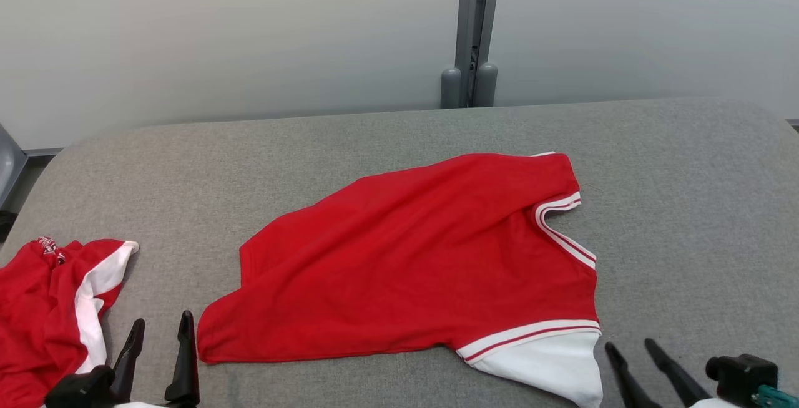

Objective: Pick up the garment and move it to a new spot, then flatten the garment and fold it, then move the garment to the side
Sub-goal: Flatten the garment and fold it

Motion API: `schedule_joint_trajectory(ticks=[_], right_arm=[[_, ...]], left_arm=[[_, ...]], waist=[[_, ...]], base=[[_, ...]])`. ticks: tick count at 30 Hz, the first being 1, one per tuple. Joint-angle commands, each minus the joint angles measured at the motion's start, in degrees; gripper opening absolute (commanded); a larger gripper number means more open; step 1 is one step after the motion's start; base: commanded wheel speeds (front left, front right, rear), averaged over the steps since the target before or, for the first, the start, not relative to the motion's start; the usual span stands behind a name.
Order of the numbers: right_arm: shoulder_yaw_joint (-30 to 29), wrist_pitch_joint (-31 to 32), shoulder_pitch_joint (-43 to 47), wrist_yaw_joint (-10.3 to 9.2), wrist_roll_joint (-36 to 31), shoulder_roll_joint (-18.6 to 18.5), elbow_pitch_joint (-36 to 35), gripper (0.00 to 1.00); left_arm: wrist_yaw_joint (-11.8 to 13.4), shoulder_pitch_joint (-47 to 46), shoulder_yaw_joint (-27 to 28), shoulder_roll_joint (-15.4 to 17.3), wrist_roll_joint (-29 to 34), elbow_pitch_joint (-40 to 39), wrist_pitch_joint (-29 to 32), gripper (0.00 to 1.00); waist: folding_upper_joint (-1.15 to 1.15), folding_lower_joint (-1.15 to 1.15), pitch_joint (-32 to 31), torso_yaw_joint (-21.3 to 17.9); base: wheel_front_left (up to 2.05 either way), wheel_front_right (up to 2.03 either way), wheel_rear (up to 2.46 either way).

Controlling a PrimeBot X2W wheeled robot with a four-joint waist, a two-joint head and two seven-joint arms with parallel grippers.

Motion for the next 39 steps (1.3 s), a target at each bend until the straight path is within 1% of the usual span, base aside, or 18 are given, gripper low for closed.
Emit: schedule_joint_trajectory(ticks=[1, 5, 9, 18, 21, 24, 27, 30, 34, 35, 36, 37, 38, 39], right_arm=[[0.95, 1.61, 0.50, 0.02, 1.52, -0.64, 0.18, 1.00], [4.29, 6.50, 0.13, 0.02, 5.68, -1.54, 1.63, 1.00], [6.98, 8.18, -1.31, 0.03, 6.98, -2.30, 3.03, 1.00], [11.12, 6.17, -4.79, 0.02, 6.41, -3.15, 5.66, 1.00], [12.26, 5.62, -5.75, 0.02, 6.60, -3.37, 5.89, 1.00], [13.04, 5.48, -6.42, 0.02, 6.85, -3.68, 5.98, 1.00], [14.14, 5.11, -7.26, 0.02, 6.98, -3.98, 6.02, 1.00], [15.50, 4.68, -8.14, 0.02, 7.50, -4.13, 5.77, 1.00], [17.03, 4.03, -9.14, 0.02, 8.00, -4.39, 5.69, 1.00], [17.39, 3.72, -9.27, 0.02, 8.18, -4.38, 5.79, 1.00], [17.73, 3.52, -9.40, 0.02, 8.25, -4.39, 5.86, 1.00], [18.05, 3.30, -9.57, 0.02, 8.56, -4.44, 5.93, 1.00], [18.48, 3.01, -9.76, 0.02, 8.76, -4.50, 6.01, 0.94], [18.87, 2.80, -10.01, 0.02, 8.88, -4.57, 5.96, 0.77]], left_arm=[[0.01, -0.01, 0.29, 0.72, -0.36, 0.03, 0.89, 1.00], [-1.05, -0.92, -0.66, 2.11, -1.15, 0.51, 5.42, 1.00], [-1.66, -1.54, -1.17, 3.01, -2.11, 1.22, 9.10, 1.00], [-2.93, -3.93, -3.22, 4.91, -2.66, 4.32, 15.25, 1.00], [-4.12, -4.94, -4.47, 6.17, -2.85, 6.28, 18.18, 1.00], [-4.87, -5.97, -5.10, 6.84, -3.25, 7.27, 19.78, 1.00], [-5.21, -7.57, -5.53, 7.93, -2.81, 9.07, 20.56, 1.00], [-6.03, -8.81, -6.20, 8.24, -3.53, 10.97, 21.24, 1.00], [-6.50, -9.94, -6.84, 8.78, -4.30, 13.06, 22.41, 1.00], [-6.58, -10.24, -6.80, 8.74, -4.44, 13.19, 21.88, 0.95], [-6.65, -10.24, -7.03, 8.66, -4.80, 13.66, 22.11, 0.60], [-6.83, -10.17, -7.36, 8.63, -4.90, 14.07, 22.31, 0.44], [-6.98, -10.39, -7.42, 8.70, -5.17, 14.24, 22.16, 0.25], [-6.94, -10.68, -7.46, 8.77, -5.22, 14.36, 21.83, 0.00]], waist=[[0.00, 0.00, 0.23, -0.15], [0.00, 0.00, 1.32, -0.20], [0.00, 0.00, 2.25, -0.22], [0.00, 0.00, 4.42, 0.11], [0.00, 0.00, 5.21, 0.01], [0.00, 0.00, 5.75, -0.20], [0.00, 0.00, 6.37, -0.56], [0.00, 0.00, 6.77, -1.11], [0.00, 0.00, 7.08, -1.66], [0.00, 0.00, 7.14, -1.73], [0.00, 0.00, 7.15, -1.76], [0.00, 0.00, 7.15, -1.77], [0.00, 0.00, 7.16, -1.78], [0.00, 0.00, 7.14, -1.79]], base=[[0.00, 0.00, 0.00], [0.00, 0.00, 0.00], [0.00, 0.00, 0.00], [0.00, 0.00, 0.00], [0.00, 0.00, 0.00], [0.00, 0.00, 0.00], [0.00, 0.00, 0.00], [0.00, 0.00, 0.00], [0.00, 0.00, 0.00], [0.00, 0.00, 0.00], [0.00, 0.00, 0.00], [0.00, 0.00, 0.00], [0.00, 0.00, 0.00], [0.00, 0.00, 0.00]])
